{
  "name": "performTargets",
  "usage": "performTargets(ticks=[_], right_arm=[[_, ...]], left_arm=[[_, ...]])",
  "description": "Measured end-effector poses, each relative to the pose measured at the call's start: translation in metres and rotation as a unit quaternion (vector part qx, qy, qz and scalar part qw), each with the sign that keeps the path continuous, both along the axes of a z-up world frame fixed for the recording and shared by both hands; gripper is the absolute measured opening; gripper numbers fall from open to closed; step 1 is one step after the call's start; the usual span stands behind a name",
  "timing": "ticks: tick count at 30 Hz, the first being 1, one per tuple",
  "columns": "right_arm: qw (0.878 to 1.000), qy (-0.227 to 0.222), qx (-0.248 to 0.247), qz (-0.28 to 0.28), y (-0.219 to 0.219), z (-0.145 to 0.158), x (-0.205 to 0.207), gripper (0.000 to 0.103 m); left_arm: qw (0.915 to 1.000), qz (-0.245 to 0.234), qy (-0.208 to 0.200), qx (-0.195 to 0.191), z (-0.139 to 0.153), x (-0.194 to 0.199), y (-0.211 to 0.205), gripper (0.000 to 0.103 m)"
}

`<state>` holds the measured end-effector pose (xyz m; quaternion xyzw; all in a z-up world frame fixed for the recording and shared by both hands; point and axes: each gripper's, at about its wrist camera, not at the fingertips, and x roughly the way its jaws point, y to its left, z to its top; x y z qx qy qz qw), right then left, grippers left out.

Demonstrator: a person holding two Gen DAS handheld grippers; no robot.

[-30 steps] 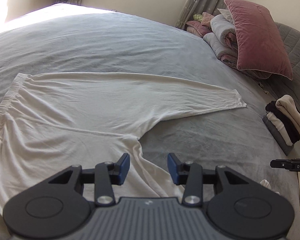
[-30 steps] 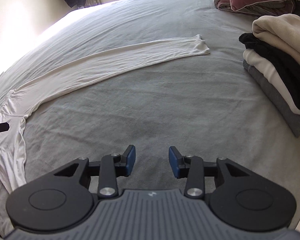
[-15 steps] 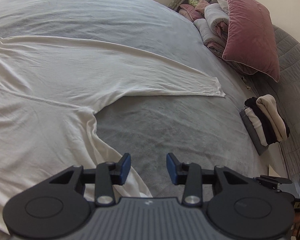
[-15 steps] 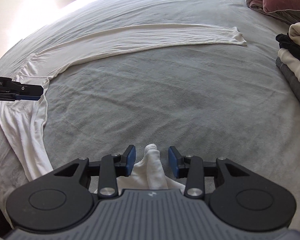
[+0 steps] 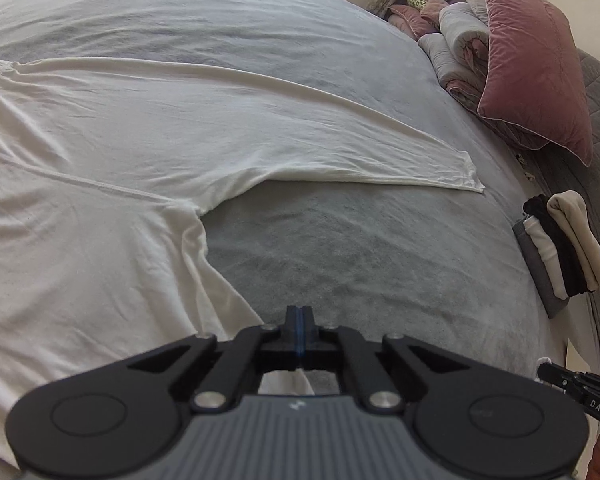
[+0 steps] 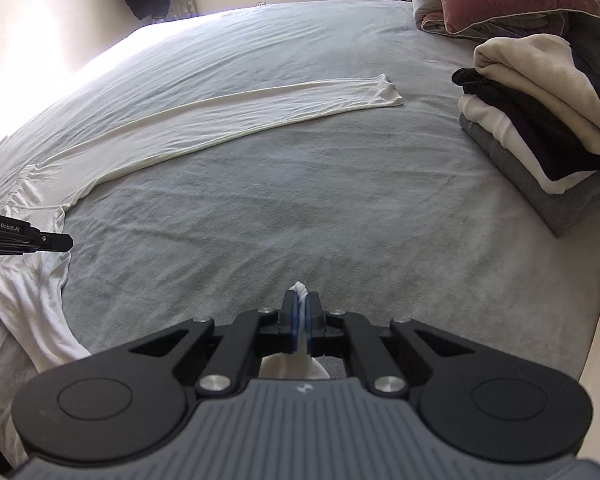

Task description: Fold clothes

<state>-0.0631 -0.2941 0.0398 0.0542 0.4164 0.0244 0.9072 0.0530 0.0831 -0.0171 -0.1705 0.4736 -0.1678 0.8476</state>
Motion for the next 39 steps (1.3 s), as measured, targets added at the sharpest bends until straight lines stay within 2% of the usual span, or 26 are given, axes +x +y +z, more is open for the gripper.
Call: performTargets(ticks=[3,11,17,22,24,28,33,37,39], right_arm=[[0.999,-0.019,-0.002,-0.032,-0.014,0.012,-0.009,0.003],[0.995,-0.029,-0.011,-0.095,-0.044,0.015,-0.009,0.003],[0.995,-0.024,-0.007,-0.099,-0.046,0.013,-0.006,0.003],[0.996,-0.021,0.002,-0.092,-0.047,0.015,-0.013,0.003],[0.996,-0.017,0.003,-0.089,-0.048,0.013,-0.014,0.003],[0.996,-0.008,0.007,-0.089,-0.050,0.006,-0.016,0.003],[0.996,0.003,0.008,-0.086,-0.050,-0.003,-0.017,0.003],[0.996,0.008,0.007,-0.087,-0.049,-0.008,-0.017,0.003],[0.996,0.001,0.009,-0.092,-0.051,-0.006,-0.016,0.003]], left_arm=[[0.9997,0.007,-0.013,-0.017,0.005,0.000,-0.001,0.000],[0.9999,0.013,-0.005,-0.004,0.007,0.007,-0.003,0.001],[0.9995,0.029,0.013,-0.008,0.006,0.017,0.012,0.013],[0.9976,0.039,0.039,0.041,-0.005,0.023,0.008,0.014],[0.9969,0.037,0.047,0.050,-0.009,0.024,0.005,0.014],[0.9945,0.040,0.049,0.083,-0.011,0.023,0.000,0.014],[0.9918,0.055,0.042,0.108,-0.017,0.024,-0.002,0.002],[0.9932,0.071,0.025,0.089,-0.011,0.022,0.001,0.000],[0.9952,0.076,0.012,0.060,-0.006,0.021,0.004,0.000]])
